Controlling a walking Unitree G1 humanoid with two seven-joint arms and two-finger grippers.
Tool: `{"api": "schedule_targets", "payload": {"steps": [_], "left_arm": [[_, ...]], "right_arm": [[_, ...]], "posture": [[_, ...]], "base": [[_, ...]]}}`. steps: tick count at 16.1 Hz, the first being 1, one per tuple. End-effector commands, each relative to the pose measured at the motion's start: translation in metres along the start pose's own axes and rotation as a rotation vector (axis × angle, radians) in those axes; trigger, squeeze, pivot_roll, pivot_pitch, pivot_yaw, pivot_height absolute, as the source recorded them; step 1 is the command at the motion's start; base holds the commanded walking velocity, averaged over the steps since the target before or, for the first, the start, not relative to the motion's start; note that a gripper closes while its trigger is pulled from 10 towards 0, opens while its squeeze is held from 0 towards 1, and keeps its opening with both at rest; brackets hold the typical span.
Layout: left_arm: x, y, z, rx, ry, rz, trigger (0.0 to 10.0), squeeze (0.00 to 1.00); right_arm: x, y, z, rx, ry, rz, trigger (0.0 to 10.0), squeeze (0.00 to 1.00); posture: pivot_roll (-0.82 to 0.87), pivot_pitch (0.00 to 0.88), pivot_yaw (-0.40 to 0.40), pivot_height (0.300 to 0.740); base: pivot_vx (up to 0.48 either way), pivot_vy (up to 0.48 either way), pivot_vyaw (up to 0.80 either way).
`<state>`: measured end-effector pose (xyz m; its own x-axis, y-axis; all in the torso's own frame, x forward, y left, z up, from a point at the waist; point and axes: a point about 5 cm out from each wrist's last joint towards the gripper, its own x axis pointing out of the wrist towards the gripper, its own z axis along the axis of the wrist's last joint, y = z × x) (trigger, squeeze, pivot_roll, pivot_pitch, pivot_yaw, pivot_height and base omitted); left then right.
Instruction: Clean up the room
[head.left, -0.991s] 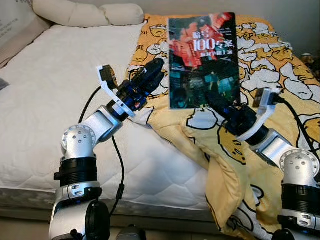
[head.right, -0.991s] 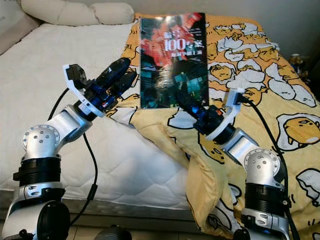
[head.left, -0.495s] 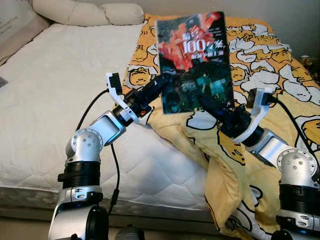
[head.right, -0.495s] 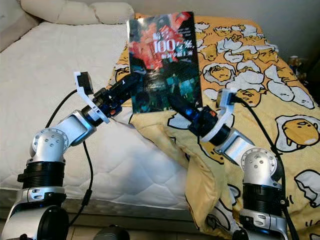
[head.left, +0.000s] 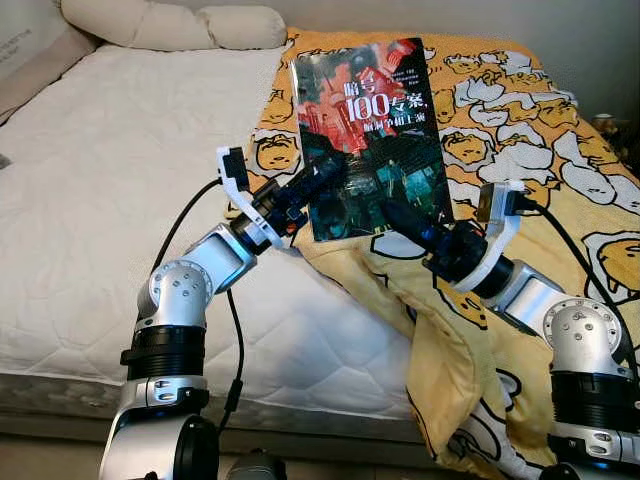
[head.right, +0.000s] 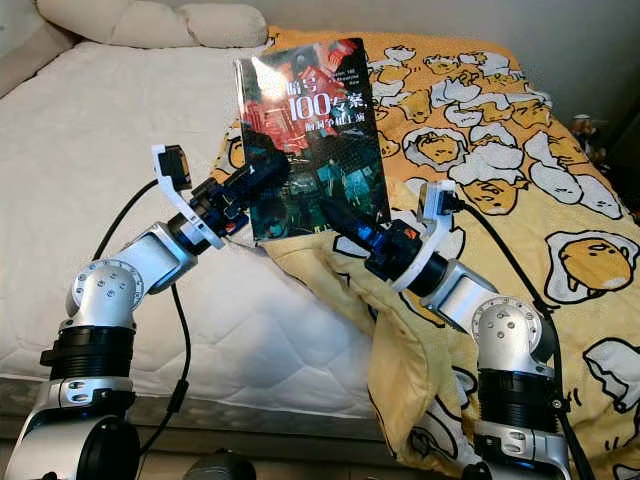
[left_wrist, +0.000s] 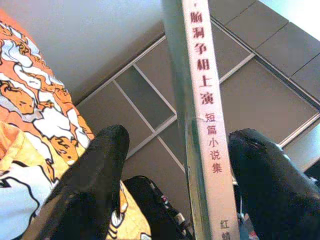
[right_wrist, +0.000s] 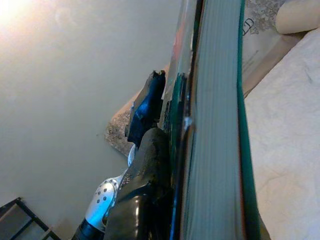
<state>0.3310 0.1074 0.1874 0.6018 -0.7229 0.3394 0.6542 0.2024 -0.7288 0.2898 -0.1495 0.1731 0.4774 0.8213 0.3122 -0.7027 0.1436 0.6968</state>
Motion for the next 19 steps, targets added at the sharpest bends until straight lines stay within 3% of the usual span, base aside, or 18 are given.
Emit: {"api": "schedule_targets", "payload": {"steps": [1, 10, 12, 13, 14, 18, 19], "left_arm": [[0.0003, -0.0007, 0.0018, 0.017, -0.004, 0.002, 0.0, 0.0], [0.0023, 0.0, 0.0011, 0.048, -0.001, 0.001, 0.0, 0.0], [0.0022, -0.0001, 0.0013, 0.049, -0.003, 0.001, 0.0, 0.0], [0.0022, -0.0002, 0.0014, 0.05, -0.005, 0.001, 0.0, 0.0], [0.0023, -0.0003, 0.0018, 0.05, -0.009, 0.001, 0.0, 0.0], [0.0024, -0.0015, 0.0032, 0.049, -0.015, -0.001, 0.0, 0.0], [0.002, -0.0017, 0.0042, 0.049, -0.017, 0.0, 0.0, 0.0]], "right_arm": [[0.004, 0.0049, 0.0065, -0.039, -0.009, 0.019, 0.0, 0.0], [0.0049, 0.0031, 0.0079, -0.067, -0.021, 0.001, 0.0, 0.0], [0.0048, 0.003, 0.008, -0.072, -0.022, -0.003, 8.5, 0.0], [0.0047, 0.0026, 0.0081, -0.078, -0.021, -0.008, 8.5, 0.0], [0.0049, 0.0014, 0.0083, -0.087, -0.022, -0.024, 10.0, 0.0], [0.0066, 0.0016, 0.0083, -0.084, -0.024, -0.022, 10.0, 0.0], [0.0069, 0.0016, 0.008, -0.082, -0.025, -0.022, 10.0, 0.07]], "posture": [[-0.01, 0.0, -0.012, 0.74], [-0.01, 0.0, -0.001, 0.74], [-0.01, 0.0, 0.0, 0.74], [-0.01, 0.0, 0.0, 0.74], [-0.01, 0.0, 0.0, 0.74], [-0.01, 0.0, 0.002, 0.74], [-0.01, 0.0, 0.003, 0.74]], "base": [[0.0, 0.0, 0.0], [0.0, 0.0, 0.0], [0.0, 0.0, 0.0], [0.0, 0.0, 0.0], [0.0, 0.0, 0.0], [0.0, 0.0, 0.0], [0.0, 0.0, 0.0]]}}
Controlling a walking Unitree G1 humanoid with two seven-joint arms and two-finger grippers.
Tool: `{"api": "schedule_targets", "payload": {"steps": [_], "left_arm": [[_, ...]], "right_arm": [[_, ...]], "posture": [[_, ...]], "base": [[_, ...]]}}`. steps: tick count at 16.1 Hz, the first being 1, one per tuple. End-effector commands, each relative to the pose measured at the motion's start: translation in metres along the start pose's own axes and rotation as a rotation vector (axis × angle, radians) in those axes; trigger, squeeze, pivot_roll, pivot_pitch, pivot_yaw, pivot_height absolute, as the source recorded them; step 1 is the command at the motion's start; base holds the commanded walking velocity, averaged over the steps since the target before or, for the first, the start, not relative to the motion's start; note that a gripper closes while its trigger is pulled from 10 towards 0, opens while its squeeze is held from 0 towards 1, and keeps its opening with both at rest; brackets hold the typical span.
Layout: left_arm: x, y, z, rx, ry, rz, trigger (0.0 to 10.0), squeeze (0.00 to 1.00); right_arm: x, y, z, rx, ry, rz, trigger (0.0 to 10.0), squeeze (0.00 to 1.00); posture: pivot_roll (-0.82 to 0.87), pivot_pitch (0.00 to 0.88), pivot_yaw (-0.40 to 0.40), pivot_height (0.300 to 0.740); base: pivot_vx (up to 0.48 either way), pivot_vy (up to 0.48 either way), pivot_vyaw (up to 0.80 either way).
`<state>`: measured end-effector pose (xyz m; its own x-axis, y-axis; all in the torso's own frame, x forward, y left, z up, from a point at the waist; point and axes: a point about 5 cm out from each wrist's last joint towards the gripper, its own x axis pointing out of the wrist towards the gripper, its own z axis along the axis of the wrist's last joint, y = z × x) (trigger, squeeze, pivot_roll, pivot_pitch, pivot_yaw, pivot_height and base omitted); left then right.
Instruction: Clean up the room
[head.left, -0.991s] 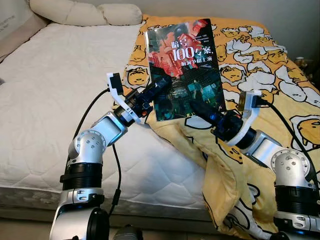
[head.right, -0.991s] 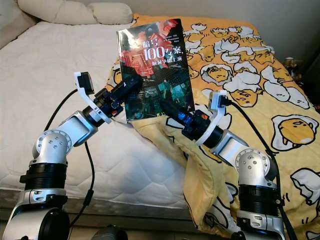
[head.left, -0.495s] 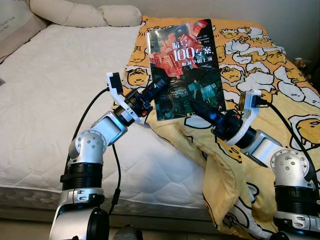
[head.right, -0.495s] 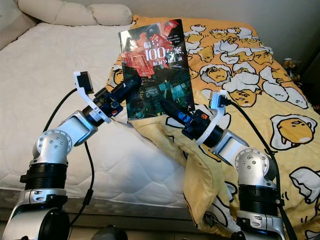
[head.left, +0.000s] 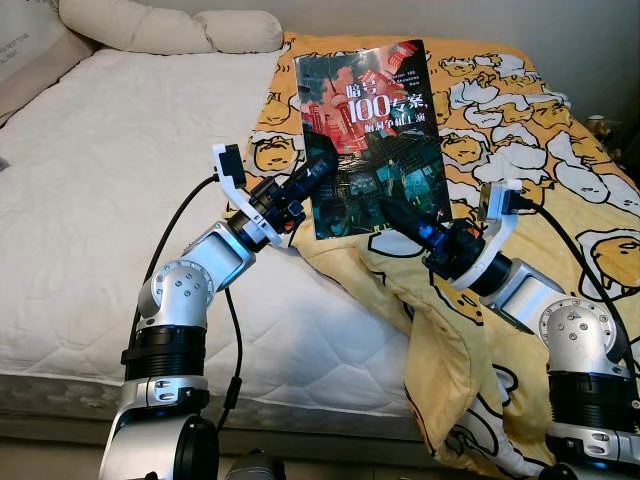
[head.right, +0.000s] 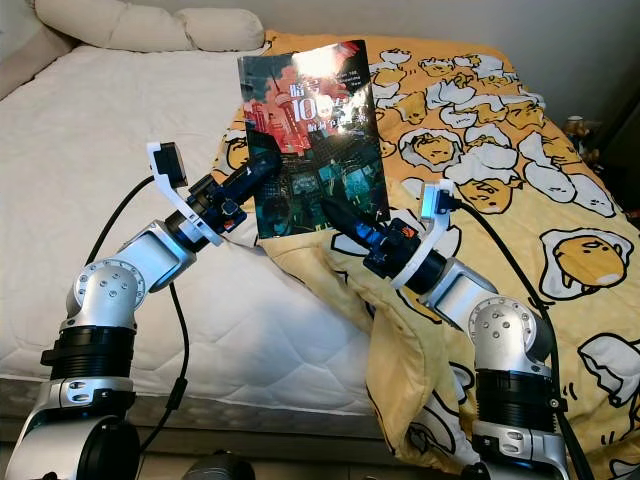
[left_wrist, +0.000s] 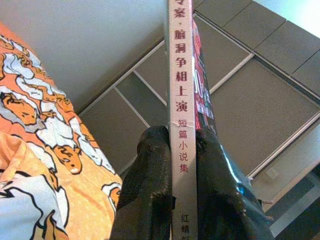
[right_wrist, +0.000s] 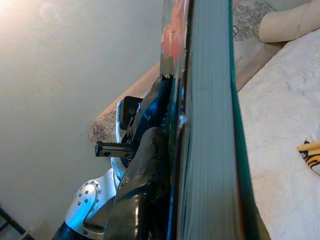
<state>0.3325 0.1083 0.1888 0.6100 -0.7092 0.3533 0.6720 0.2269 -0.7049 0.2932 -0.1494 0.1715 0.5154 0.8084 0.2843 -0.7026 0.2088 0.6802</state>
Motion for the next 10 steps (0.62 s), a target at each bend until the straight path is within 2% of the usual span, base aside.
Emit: {"api": "schedule_targets", "payload": {"steps": [1, 2, 3, 6, 9, 10], "left_arm": [[0.001, -0.002, 0.002, 0.011, 0.003, 0.002, 0.0, 0.0], [0.001, -0.001, 0.003, 0.013, 0.001, 0.005, 0.0, 0.0], [0.001, -0.001, 0.003, 0.016, -0.006, 0.011, 0.0, 0.0], [-0.004, -0.002, 0.023, 0.059, -0.082, 0.032, 0.0, 0.0], [-0.013, -0.006, 0.038, 0.11, -0.103, 0.048, 0.0, 0.0], [-0.018, -0.009, 0.045, 0.183, -0.085, 0.077, 0.0, 0.0]], "right_arm": [[0.006, 0.005, 0.007, -0.035, -0.018, 0.027, 10.0, 0.07], [0.006, 0.005, 0.007, -0.034, -0.019, 0.028, 10.0, 0.36], [0.006, 0.005, 0.006, -0.032, -0.02, 0.029, 10.0, 1.0], [-0.004, 0.0, 0.004, -0.031, -0.03, -0.03, 10.0, 1.0], [-0.019, -0.009, 0.0, -0.063, -0.043, -0.142, 10.0, 1.0], [-0.032, -0.015, 0.001, -0.081, -0.088, -0.237, 10.0, 0.0]], "posture": [[-0.01, 0.0, 0.004, 0.74], [-0.01, 0.0, 0.005, 0.74], [-0.01, 0.0, 0.006, 0.74], [0.0, 0.0, 0.009, 0.74], [0.0, 0.0, 0.015, 0.74], [0.0, 0.0, 0.02, 0.74]], "base": [[0.0, 0.0, 0.0], [0.0, 0.0, 0.0], [0.0, 0.0, 0.0], [0.0, 0.0, 0.0], [0.0, 0.0, 0.0], [0.0, 0.0, 0.0]]}}
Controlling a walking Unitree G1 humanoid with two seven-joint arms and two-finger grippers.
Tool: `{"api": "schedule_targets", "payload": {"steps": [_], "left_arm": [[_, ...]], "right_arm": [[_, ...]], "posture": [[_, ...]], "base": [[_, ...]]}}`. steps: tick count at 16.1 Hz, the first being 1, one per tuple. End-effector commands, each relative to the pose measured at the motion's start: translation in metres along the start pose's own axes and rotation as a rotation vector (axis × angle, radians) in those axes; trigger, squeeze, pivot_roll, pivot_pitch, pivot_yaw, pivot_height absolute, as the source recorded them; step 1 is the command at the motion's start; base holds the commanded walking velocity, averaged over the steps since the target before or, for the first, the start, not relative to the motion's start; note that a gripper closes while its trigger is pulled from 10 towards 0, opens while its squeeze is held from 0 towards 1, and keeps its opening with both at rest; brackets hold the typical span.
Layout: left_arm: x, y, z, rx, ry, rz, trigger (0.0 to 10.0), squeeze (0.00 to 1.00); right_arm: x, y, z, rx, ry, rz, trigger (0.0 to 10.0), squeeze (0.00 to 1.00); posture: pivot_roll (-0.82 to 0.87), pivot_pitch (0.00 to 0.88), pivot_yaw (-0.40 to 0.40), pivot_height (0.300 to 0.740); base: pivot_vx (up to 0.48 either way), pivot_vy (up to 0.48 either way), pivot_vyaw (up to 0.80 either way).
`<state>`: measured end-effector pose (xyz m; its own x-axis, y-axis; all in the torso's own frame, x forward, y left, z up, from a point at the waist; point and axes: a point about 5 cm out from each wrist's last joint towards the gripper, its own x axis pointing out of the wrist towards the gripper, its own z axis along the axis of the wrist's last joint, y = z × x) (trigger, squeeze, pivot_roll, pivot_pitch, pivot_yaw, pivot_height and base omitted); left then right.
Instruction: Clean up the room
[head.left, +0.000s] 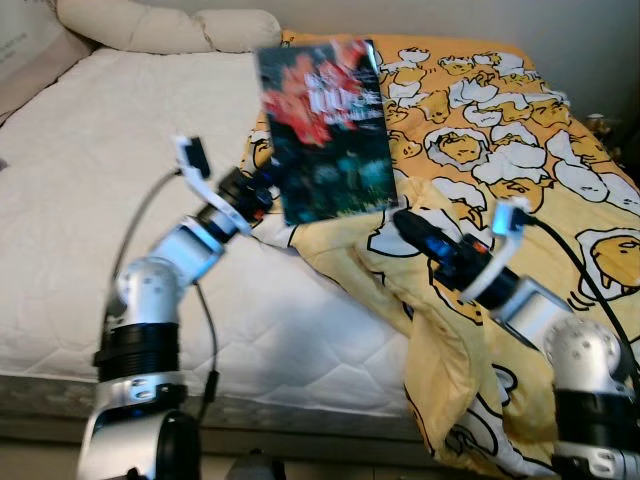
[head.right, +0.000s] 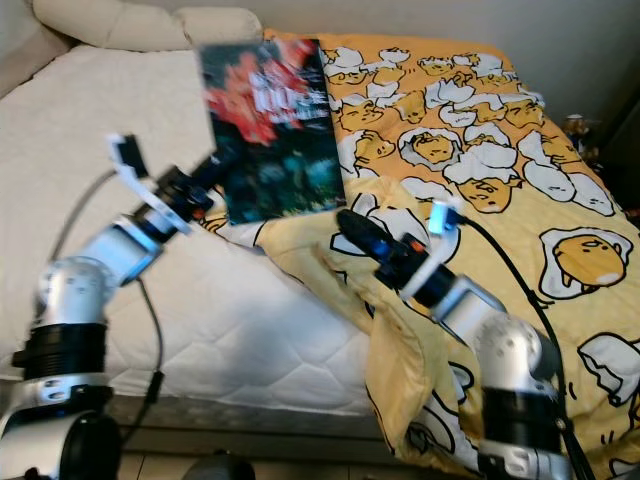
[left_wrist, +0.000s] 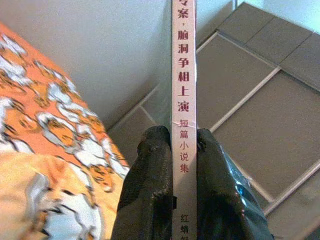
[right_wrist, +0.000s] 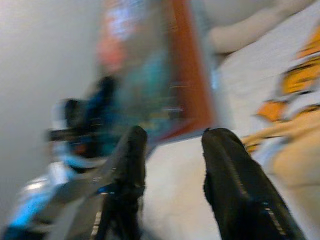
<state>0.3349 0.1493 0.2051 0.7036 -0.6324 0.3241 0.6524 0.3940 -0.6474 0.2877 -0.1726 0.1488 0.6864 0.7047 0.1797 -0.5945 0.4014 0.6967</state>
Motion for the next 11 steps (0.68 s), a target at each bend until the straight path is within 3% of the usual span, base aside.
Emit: {"api": "schedule_targets", "payload": {"steps": [1, 2, 4, 5, 7, 9, 11], "left_arm": [[-0.002, -0.008, 0.01, 0.126, 0.004, 0.029, 0.0, 0.0], [-0.004, -0.007, 0.01, 0.157, 0.013, 0.059, 0.0, 0.0], [-0.016, -0.004, 0.006, 0.443, 0.099, 0.244, 0.0, 0.0], [-0.021, -0.003, 0.001, 0.491, 0.133, 0.278, 10.0, 0.0], [-0.038, 0.005, -0.013, 0.685, 0.225, 0.401, 10.0, 0.0], [-0.055, 0.017, -0.031, 0.779, 0.221, 0.543, 10.0, 0.0], [-0.06, 0.02, -0.036, 0.827, 0.238, 0.588, 10.0, 0.0]], "right_arm": [[-0.013, -0.006, 0.01, -0.052, -0.065, -0.118, 10.0, 0.0], [-0.015, -0.008, 0.01, -0.06, -0.077, -0.149, 10.0, 0.0], [-0.019, -0.007, 0.005, -0.293, -0.02, -0.303, 10.0, 0.0], [-0.018, -0.007, 0.004, -0.342, -0.02, -0.355, 10.0, 0.0], [-0.018, -0.009, -0.002, -0.442, -0.027, -0.502, 10.0, 0.0], [-0.015, -0.011, -0.017, -0.53, 0.013, -0.616, 10.0, 0.0], [-0.016, -0.012, -0.025, -0.547, 0.003, -0.658, 10.0, 0.0]], "posture": [[-0.01, 0.0, 0.026, 0.74], [-0.01, 0.0, 0.028, 0.74], [-0.02, 0.0, 0.036, 0.74], [-0.02, 0.0, 0.037, 0.74], [-0.02, 0.0, 0.042, 0.74], [-0.02, 0.0, 0.044, 0.74], [-0.02, 0.0, 0.04, 0.74]], "base": [[0.0, 0.0, 0.0], [0.0, 0.0, 0.0], [0.0, 0.0, 0.0], [0.0, 0.0, 0.0], [0.0, 0.0, 0.0], [0.0, 0.0, 0.0], [0.0, 0.0, 0.0]]}}
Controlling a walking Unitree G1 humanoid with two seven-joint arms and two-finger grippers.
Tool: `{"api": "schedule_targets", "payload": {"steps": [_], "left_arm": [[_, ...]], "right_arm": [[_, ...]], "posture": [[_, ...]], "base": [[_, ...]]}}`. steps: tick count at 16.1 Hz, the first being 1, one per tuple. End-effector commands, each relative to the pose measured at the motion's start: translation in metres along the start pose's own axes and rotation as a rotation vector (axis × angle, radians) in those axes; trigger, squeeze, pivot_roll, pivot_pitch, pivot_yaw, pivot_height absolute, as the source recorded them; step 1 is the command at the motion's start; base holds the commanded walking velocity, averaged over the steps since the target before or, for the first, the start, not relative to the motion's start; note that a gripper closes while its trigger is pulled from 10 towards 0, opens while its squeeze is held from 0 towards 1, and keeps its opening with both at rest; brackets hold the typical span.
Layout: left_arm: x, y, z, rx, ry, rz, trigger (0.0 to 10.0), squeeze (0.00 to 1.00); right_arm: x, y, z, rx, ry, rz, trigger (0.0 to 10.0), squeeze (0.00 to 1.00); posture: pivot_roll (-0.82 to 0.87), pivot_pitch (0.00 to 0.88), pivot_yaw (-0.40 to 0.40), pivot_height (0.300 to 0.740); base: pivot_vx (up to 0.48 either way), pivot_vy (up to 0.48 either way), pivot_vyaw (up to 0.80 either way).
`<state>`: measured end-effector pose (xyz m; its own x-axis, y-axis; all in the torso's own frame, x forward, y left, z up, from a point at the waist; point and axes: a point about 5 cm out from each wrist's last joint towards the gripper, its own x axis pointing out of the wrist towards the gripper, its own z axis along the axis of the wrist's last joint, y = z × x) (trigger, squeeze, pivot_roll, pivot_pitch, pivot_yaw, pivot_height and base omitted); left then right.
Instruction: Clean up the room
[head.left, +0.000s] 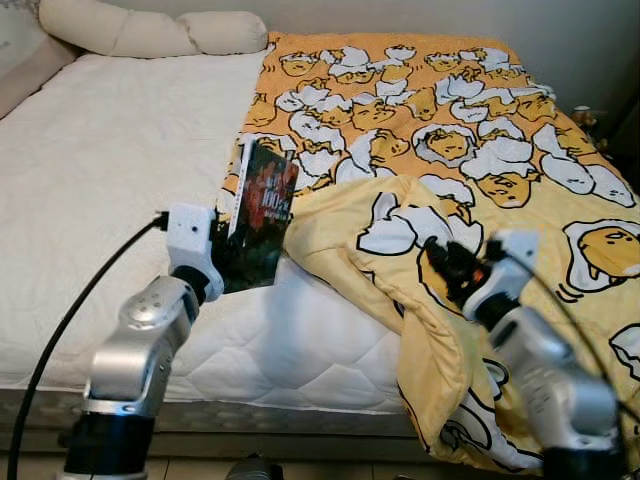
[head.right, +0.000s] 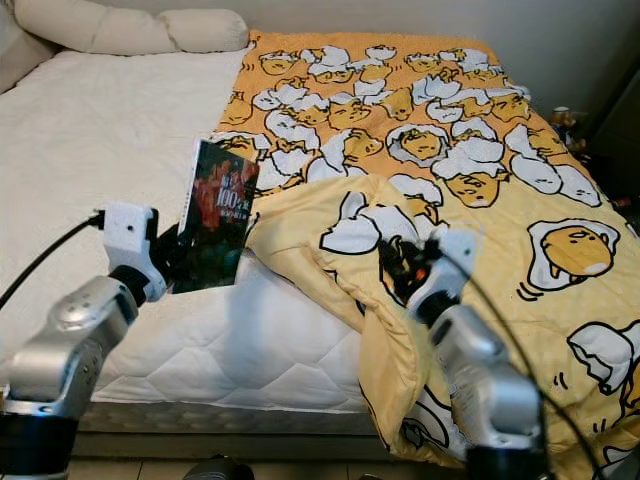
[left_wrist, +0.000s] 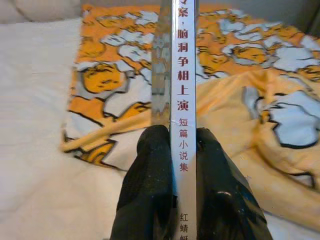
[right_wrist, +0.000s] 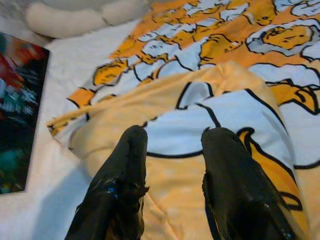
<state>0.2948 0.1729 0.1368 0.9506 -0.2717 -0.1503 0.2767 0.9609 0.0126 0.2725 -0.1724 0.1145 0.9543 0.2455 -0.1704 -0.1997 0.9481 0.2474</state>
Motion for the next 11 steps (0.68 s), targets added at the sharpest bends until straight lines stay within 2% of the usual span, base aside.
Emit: {"api": "schedule_targets", "payload": {"steps": [1, 4, 6, 11], "left_arm": [[-0.002, -0.001, 0.006, 0.061, -0.027, 0.011, 10.0, 0.0], [-0.004, -0.004, 0.0, 0.077, -0.028, 0.034, 10.0, 0.0], [-0.003, -0.007, -0.001, 0.086, -0.026, 0.035, 10.0, 0.0], [-0.004, -0.008, -0.004, 0.09, -0.02, 0.051, 10.0, 0.0]], "right_arm": [[-0.003, 0.0, -0.001, -0.046, -0.021, -0.042, 10.0, 0.0], [-0.006, 0.006, -0.013, -0.073, -0.002, -0.066, 10.0, 0.0], [-0.004, 0.003, -0.013, -0.116, -0.022, -0.119, 10.0, 0.0], [-0.004, 0.0, -0.017, -0.111, -0.011, -0.138, 10.0, 0.0]], "posture": [[-0.01, 0.0, 0.038, 0.74], [-0.01, 0.0, 0.034, 0.74], [-0.01, 0.0, 0.032, 0.74], [-0.01, 0.0, 0.028, 0.74]], "base": [[0.0, 0.0, 0.0], [0.0, 0.3, 0.0], [0.0, 0.304, 0.0], [0.0, 0.305, 0.0]]}}
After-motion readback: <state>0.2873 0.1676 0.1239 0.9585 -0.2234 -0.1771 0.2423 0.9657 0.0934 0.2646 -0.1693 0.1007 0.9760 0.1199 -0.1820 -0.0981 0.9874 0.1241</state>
